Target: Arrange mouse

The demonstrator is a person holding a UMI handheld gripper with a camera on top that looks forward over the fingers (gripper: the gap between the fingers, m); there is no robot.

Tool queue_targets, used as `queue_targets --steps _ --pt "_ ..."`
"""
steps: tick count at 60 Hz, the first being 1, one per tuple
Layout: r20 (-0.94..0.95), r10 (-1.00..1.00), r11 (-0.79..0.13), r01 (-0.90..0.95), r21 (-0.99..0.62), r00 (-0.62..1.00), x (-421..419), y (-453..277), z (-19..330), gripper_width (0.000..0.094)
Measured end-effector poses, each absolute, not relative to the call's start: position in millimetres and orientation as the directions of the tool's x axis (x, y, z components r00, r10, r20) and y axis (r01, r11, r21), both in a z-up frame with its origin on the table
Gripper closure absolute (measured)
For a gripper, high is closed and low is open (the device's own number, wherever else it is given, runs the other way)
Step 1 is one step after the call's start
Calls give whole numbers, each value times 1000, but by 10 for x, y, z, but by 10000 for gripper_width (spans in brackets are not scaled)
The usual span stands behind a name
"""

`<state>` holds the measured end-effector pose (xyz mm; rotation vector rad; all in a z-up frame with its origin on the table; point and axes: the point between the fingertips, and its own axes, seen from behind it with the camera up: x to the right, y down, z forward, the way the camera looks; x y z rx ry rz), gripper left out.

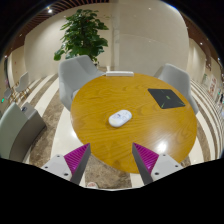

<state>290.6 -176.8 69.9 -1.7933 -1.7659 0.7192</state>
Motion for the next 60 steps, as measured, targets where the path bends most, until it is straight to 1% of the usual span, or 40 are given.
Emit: queue_targets --steps 18,38,55,60 --pt "5 999 -33 713 -700 51 2122 -1714 227 67" --pt "12 998 -39 708 -706 67 1370 -1621 -112 63" --pt "-6 999 -29 704 -710 35 931 -1725 -146 64" --pt "-8 1000 -23 704 -710 24 868 -1744 -149 94"
